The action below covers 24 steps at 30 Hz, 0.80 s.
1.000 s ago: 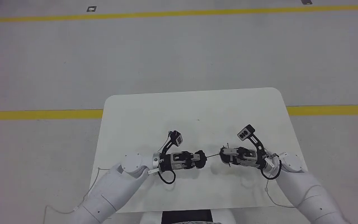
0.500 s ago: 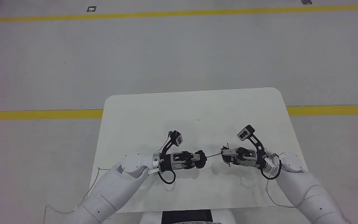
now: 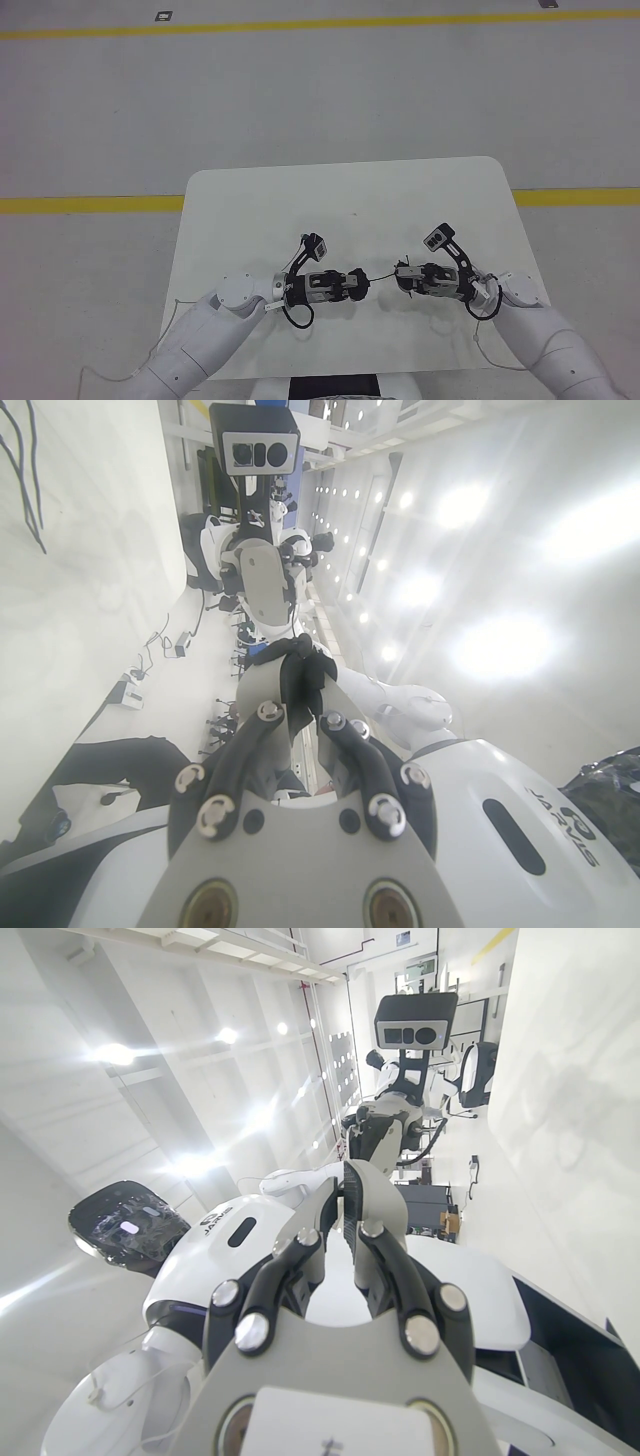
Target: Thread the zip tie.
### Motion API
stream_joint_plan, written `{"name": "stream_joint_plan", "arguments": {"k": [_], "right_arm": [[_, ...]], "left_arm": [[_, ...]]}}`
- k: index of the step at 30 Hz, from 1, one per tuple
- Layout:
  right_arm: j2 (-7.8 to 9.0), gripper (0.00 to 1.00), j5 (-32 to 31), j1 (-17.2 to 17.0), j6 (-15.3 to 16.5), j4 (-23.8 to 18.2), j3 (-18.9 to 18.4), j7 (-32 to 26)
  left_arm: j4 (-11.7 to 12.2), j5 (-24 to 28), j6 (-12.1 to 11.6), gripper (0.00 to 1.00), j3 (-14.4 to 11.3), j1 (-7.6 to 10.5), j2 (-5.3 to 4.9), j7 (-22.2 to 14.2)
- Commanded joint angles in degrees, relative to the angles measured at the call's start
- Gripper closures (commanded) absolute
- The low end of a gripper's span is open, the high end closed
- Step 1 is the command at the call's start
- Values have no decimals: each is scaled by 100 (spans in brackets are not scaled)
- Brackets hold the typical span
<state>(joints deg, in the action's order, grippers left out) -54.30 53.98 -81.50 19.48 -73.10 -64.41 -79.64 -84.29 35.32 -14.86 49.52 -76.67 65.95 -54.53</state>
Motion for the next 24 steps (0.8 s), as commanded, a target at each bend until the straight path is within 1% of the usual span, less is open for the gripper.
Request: {"name": "stream_joint_plan", "arguments": {"k": [1,6,8,12,18,24], "right_arm": [[-2,100,22,-12,0,1,-24,0],[-26,100,47,-45,0,-7,-52,0],[-46,100,52,-45,0,-11,-33,0],[-99,100,9,-18,0,5,62,0],[-183,100,-13,35,0,70,122,0],[-240,100,15,14,0,99,50,0]], "left_arm": [[0,0,0,0,0,0,0,0],[0,0,0,0,0,0,0,0],[-68,-136,46,0,-37,11,2,150],[-143,-207,75,0,-74,12,-3,247],[-227,-221,84,0,-116,16,-12,279],[-227,-239,132,0,-158,41,-17,259]]}}
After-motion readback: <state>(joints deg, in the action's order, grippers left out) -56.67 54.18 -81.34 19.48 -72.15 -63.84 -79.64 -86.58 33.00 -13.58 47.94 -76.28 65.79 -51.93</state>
